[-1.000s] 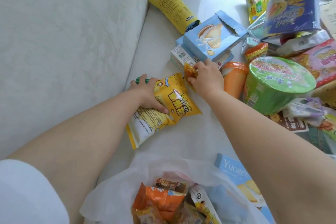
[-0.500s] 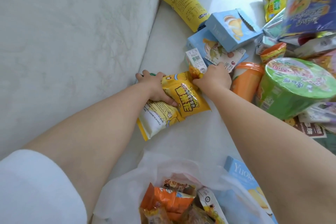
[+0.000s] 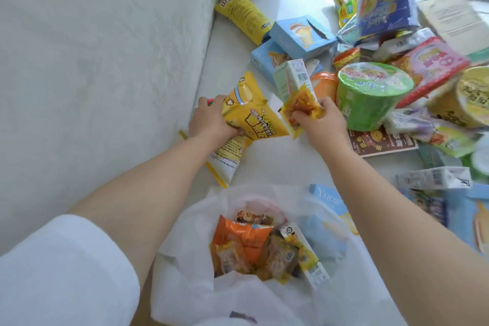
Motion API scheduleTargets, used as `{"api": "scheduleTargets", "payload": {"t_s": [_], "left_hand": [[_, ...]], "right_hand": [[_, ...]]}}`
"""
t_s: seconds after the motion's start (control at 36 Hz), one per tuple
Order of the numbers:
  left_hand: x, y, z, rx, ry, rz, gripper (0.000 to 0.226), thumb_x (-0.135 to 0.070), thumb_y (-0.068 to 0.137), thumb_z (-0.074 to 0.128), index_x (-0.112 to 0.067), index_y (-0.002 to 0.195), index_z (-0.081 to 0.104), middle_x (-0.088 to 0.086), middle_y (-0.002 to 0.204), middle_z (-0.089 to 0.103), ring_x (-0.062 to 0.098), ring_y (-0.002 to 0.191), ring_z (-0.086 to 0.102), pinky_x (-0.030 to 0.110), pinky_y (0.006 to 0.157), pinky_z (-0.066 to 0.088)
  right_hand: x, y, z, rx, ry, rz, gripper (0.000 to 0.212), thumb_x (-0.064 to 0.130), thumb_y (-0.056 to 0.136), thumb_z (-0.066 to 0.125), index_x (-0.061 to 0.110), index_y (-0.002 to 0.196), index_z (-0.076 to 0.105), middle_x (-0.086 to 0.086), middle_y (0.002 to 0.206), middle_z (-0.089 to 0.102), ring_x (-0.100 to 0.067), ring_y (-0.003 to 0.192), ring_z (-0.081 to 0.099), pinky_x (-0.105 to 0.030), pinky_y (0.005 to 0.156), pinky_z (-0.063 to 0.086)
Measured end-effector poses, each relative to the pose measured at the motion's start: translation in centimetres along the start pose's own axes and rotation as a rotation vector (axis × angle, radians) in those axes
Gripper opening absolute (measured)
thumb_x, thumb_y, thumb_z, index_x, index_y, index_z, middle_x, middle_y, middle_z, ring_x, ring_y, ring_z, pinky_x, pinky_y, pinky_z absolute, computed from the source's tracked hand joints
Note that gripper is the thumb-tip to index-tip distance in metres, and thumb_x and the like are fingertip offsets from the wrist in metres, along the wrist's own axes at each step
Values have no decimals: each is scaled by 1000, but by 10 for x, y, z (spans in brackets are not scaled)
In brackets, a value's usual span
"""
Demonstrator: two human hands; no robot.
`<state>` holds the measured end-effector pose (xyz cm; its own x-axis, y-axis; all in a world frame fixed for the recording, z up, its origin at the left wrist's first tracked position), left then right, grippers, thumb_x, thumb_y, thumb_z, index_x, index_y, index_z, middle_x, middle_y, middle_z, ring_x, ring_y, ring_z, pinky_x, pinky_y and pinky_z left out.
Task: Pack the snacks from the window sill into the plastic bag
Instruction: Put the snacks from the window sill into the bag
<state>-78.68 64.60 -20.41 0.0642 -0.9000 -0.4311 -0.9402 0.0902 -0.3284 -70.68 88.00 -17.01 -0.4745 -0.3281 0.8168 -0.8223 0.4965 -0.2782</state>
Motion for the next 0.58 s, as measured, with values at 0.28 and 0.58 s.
{"api": "scheduleTargets", "payload": {"t_s": [0.28, 0.58], "left_hand": [[-26, -118, -73, -476, -179, 273, 82, -42, 56, 86, -21, 127, 52, 9, 119, 44, 27, 104, 54, 34, 78, 47], [-38, -223, -46, -611, -145, 486, 82, -29, 51, 89, -29, 119, 42, 5, 114, 42, 34, 94, 57, 34, 67, 50]], "right_hand": [[-21, -115, -56, 104, 468, -1, 26, 11, 65, 73, 21, 83, 58, -7, 89, 62, -14, 77, 58, -23, 70, 48], [-90, -195, -89, 68, 471, 66, 51, 25, 63, 82, 5, 105, 63, -14, 98, 70, -31, 92, 66, -53, 93, 49]]}}
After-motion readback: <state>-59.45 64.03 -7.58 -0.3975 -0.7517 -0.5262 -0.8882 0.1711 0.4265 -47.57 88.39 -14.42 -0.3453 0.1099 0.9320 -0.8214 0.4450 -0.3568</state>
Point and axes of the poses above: each hand's wrist, its own y-axis towards the middle knuckle, its own z-axis out of the palm, x = y × z, the point moved 8 cm from there along y, towards the middle knuckle
